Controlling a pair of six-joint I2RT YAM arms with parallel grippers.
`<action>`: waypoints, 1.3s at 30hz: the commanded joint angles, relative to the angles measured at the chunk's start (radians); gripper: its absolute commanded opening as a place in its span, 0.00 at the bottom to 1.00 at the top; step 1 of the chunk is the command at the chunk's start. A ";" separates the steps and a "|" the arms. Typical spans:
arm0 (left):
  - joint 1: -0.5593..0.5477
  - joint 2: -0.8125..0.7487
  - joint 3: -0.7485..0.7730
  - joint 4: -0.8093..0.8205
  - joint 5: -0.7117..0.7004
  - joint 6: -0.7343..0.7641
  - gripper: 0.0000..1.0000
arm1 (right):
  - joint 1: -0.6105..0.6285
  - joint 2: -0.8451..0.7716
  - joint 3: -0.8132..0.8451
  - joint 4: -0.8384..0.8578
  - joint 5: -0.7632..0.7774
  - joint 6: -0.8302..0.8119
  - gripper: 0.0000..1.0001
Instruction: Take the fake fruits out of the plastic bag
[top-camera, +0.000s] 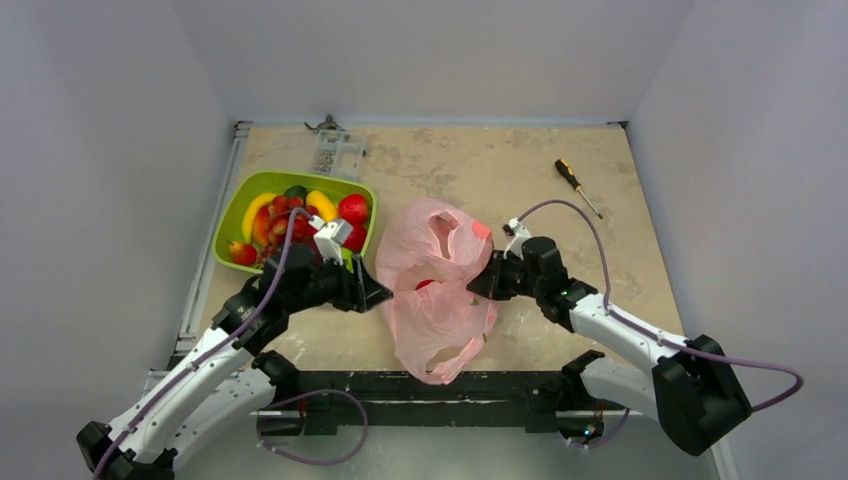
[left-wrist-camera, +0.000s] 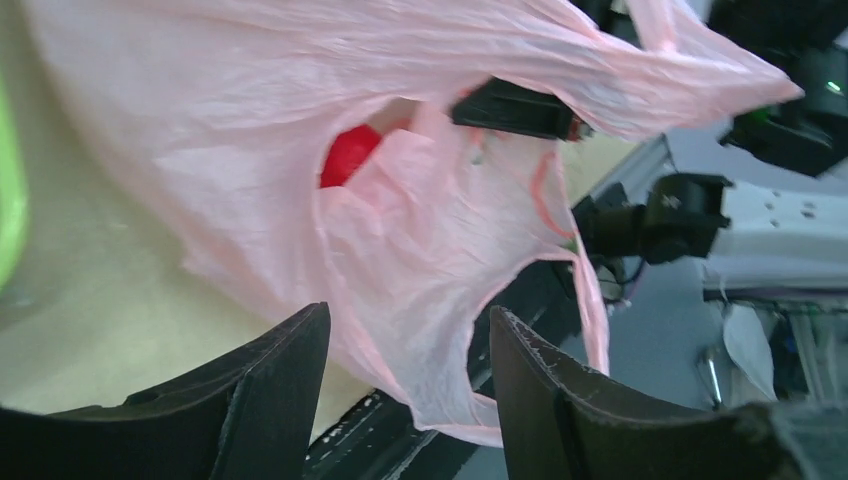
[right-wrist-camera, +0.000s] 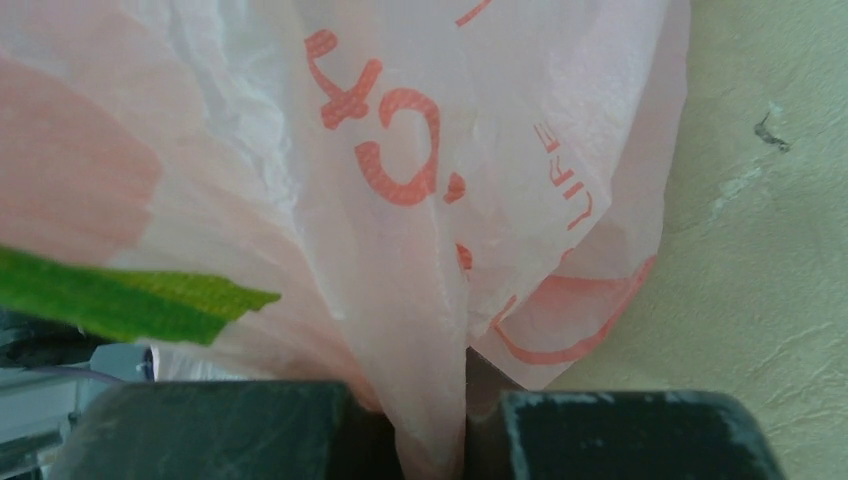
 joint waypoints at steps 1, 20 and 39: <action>-0.141 -0.096 -0.126 0.315 0.045 -0.086 0.55 | -0.004 0.033 -0.014 0.118 -0.057 -0.007 0.10; -0.547 0.245 -0.046 0.426 -0.407 -0.109 0.49 | 0.087 -0.085 0.083 -0.306 0.289 0.521 0.99; -0.578 0.386 0.068 0.277 -0.483 -0.135 0.71 | 0.214 0.139 0.058 -0.055 0.460 0.620 0.88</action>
